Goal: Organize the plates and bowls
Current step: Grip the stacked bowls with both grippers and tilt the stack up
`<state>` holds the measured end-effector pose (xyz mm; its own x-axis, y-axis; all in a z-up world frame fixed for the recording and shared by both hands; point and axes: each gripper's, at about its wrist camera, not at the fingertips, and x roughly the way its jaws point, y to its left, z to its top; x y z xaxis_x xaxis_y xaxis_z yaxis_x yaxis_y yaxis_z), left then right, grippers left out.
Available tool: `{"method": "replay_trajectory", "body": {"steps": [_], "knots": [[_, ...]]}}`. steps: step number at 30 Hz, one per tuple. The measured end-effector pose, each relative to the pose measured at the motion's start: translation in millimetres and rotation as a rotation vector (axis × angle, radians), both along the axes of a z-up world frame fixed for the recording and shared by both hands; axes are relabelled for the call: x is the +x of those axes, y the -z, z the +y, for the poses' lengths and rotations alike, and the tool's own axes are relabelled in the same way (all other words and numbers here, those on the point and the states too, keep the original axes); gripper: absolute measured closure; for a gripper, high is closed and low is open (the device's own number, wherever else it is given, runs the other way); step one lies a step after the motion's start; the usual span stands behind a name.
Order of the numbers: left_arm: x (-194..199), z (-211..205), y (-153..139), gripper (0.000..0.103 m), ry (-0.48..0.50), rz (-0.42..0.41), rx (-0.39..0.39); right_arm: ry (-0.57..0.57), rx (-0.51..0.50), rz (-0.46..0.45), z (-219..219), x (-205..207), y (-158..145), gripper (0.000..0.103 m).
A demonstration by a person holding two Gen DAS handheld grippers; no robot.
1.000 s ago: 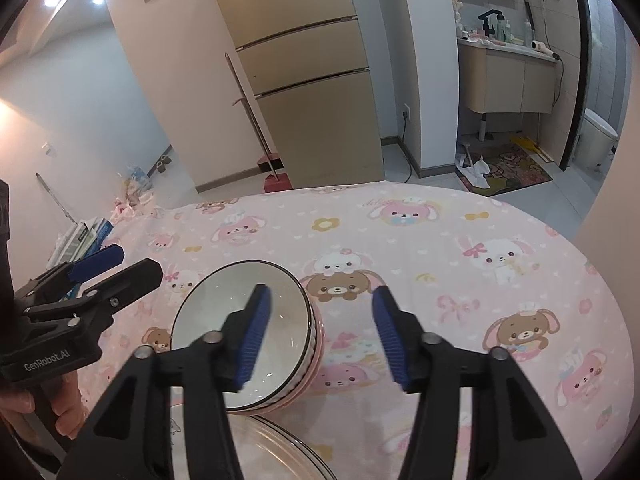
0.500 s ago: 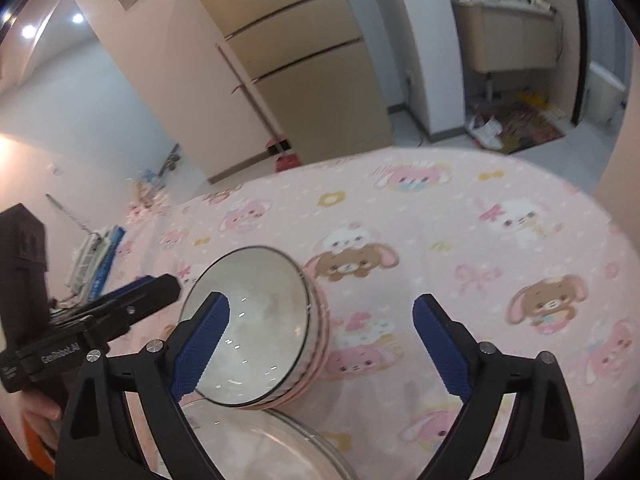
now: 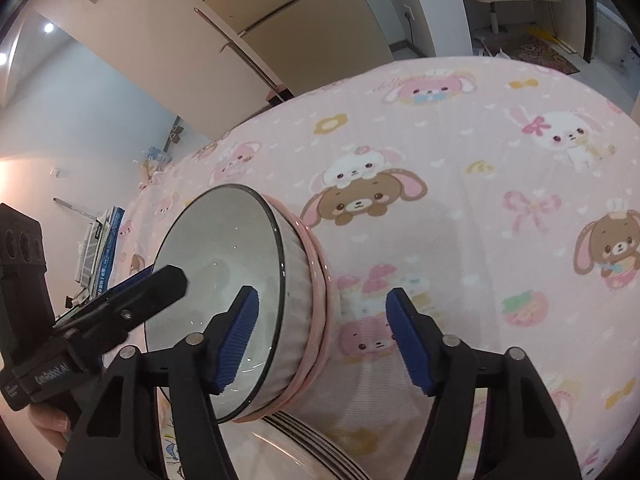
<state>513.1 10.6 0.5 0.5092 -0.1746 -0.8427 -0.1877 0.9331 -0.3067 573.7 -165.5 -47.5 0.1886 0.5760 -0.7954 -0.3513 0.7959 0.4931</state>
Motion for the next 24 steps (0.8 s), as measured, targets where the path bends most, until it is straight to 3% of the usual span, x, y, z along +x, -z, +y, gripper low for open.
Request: {"method": "replay_trajectory", "body": {"steps": [4,10,13,17,24], "knots": [[3,1,11,0.034,-0.001,0.005,-0.086,-0.015,-0.007,0.015,2,0,5,0.039],[5,5,20,0.045,-0.031,-0.005,-0.157,-0.028,0.033,0.054,4,2,13,0.04],[7,7,31,0.052,-0.033,0.009,-0.262,-0.055,0.079,0.097,6,3,19,0.04],[8,8,39,0.056,-0.048,0.026,-0.287,-0.084,0.118,0.138,11,1,27,0.04],[7,7,42,0.057,-0.055,0.009,-0.287,-0.086,0.114,0.118,12,-1,26,0.045]]}}
